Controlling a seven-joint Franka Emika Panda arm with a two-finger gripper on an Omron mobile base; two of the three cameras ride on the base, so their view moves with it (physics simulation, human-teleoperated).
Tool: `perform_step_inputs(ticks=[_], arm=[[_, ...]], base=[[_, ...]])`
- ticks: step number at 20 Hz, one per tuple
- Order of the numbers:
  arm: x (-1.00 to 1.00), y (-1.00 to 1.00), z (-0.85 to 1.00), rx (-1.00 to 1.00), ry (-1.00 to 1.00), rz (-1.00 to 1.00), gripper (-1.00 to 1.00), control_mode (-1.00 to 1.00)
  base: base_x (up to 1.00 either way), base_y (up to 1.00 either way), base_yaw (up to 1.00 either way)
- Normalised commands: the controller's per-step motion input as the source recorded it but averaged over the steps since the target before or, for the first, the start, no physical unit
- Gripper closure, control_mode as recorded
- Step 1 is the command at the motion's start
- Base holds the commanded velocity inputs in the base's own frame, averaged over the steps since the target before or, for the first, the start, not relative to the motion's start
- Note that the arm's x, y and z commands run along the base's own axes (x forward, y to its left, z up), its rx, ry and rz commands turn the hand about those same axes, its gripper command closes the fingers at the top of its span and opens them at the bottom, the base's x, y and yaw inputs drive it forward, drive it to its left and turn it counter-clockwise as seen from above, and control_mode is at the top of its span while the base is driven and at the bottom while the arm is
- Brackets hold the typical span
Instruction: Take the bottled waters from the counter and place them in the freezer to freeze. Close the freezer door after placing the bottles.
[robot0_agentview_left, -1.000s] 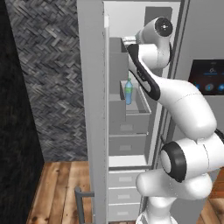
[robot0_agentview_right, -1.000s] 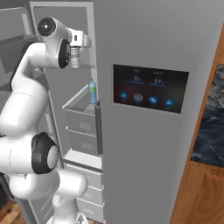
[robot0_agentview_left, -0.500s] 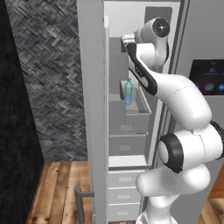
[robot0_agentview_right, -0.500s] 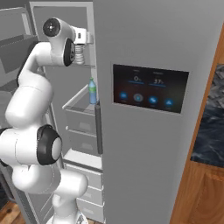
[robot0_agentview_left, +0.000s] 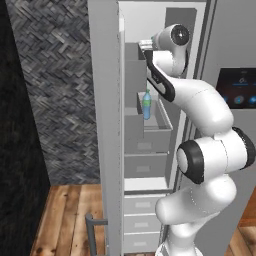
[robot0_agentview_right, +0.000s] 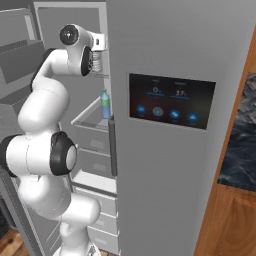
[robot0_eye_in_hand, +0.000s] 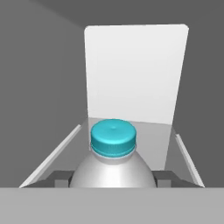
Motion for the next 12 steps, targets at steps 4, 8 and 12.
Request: perform_step_inputs(ticks=[4,8,12], arm=[[0.57,0.00,-0.09,0.00,0.00,0.00,1.00,-1.00],[0.44,0.00,-0.12,0.00,0.00,0.00,1.00,-1.00],[0.25,0.07,-0.19,0.00,0.00,-0.02,1.00,-1.00]], base=[[0.00,0.00,0.00],[0.00,0.00,0.00],[0.00,0.00,0.00]])
